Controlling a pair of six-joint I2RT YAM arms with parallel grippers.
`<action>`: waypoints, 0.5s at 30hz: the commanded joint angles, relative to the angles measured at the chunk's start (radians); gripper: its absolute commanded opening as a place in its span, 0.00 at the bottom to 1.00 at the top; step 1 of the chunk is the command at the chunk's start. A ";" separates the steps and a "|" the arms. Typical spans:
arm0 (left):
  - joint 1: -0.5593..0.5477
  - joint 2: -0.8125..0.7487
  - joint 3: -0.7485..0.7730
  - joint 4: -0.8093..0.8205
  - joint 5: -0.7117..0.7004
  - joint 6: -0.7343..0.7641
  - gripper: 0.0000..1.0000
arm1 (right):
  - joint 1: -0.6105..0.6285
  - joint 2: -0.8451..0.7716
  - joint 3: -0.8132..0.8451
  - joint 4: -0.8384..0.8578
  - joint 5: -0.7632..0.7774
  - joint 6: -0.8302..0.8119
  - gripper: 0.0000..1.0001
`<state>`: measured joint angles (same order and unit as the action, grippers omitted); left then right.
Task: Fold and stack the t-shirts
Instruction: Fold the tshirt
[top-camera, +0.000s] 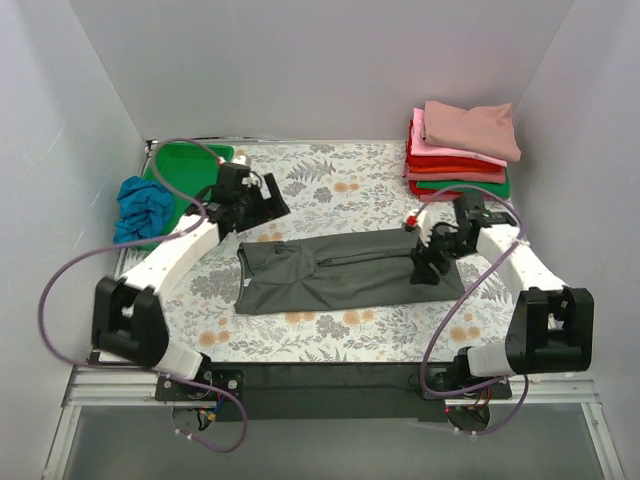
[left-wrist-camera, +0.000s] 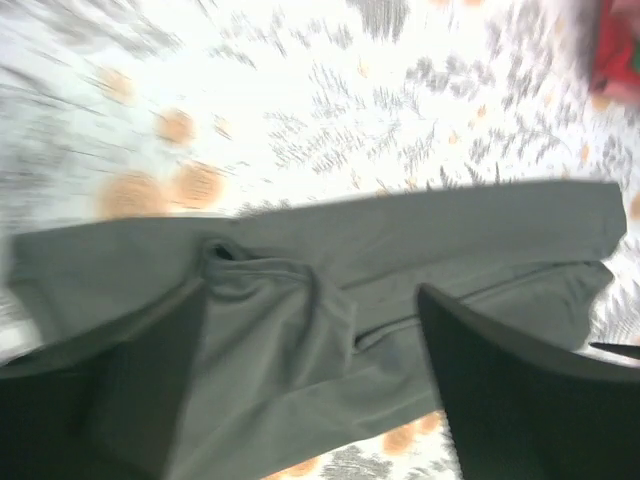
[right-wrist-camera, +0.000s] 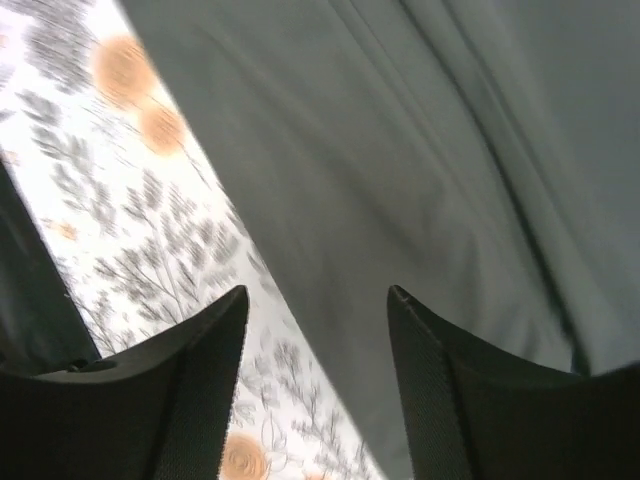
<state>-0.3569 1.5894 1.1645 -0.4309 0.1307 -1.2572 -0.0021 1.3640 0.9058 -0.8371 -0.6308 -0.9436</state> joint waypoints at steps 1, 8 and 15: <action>0.010 -0.285 -0.072 -0.127 -0.345 0.016 0.94 | 0.187 0.053 0.167 0.007 -0.156 -0.066 0.67; 0.036 -0.730 -0.351 -0.163 -0.090 -0.152 0.97 | 0.505 0.351 0.485 0.368 -0.123 0.384 0.85; 0.036 -0.979 -0.428 -0.241 -0.019 -0.220 0.97 | 0.674 0.688 0.782 0.515 0.238 0.808 0.91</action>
<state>-0.3229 0.6487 0.7364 -0.6270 0.0589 -1.4345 0.6365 1.9480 1.5433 -0.4236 -0.6010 -0.3801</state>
